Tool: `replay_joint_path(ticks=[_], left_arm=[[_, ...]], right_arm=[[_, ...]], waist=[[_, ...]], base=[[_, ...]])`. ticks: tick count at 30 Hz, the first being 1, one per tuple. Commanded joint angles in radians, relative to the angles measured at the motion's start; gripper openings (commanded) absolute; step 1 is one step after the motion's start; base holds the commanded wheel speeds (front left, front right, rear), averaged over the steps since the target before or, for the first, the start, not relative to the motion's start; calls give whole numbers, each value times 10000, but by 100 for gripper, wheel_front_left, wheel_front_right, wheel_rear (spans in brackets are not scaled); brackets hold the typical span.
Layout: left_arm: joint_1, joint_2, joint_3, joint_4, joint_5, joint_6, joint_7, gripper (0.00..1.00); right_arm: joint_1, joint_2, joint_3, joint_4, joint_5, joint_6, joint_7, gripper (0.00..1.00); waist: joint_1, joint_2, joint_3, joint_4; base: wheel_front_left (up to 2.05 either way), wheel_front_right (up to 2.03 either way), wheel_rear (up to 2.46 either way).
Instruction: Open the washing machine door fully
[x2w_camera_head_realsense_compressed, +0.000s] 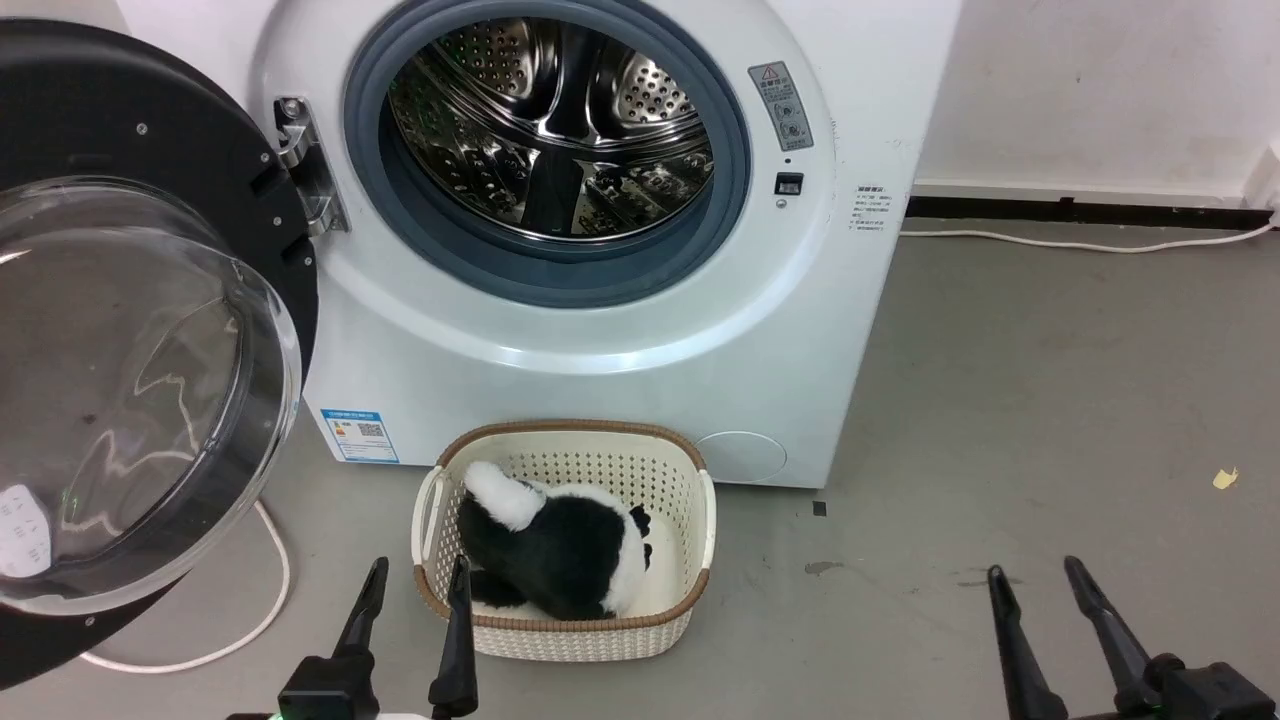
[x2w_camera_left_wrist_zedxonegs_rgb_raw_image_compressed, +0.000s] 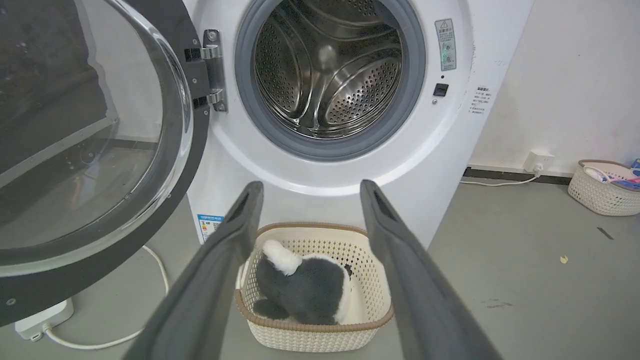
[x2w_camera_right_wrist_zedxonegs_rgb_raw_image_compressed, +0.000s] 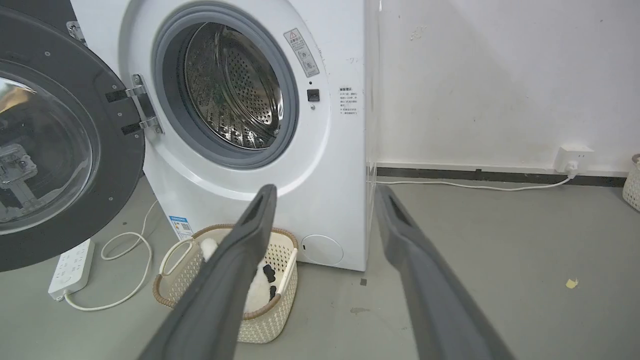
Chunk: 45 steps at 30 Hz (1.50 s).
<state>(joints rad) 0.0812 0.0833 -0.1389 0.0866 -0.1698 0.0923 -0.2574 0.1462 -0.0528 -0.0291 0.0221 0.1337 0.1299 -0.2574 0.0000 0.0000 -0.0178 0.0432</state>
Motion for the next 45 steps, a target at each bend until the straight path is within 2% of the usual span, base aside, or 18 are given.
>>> replay_joint_path(ticks=[1, 13, 14, 45], left_arm=[[99, -30, 103, -22, 70, -79, -43, 100], [41, -155, 291, 137, 190, -397, -43, 100], [-2, -127, 281, 126, 172, -355, 2, 0], [-199, -166, 533, -117, 543, -480, 639, 0]], right_arm=[[108, 26, -48, 24, -14, 8, -43, 100], [116, 26, -24, 36, 1, 8, -43, 100], [-1, 0, -11, 23, -1, 0, 2, 0], [-362, 5, 68, -38, -326, 0, 630, 0]], waist=[[0, 0, 9, 22], [0, 0, 7, 124], [0, 0, 9, 139], [0, 0, 51, 1]], base=[[0, 0, 0], [0, 0, 0], [0, 0, 0], [0, 0, 0]])
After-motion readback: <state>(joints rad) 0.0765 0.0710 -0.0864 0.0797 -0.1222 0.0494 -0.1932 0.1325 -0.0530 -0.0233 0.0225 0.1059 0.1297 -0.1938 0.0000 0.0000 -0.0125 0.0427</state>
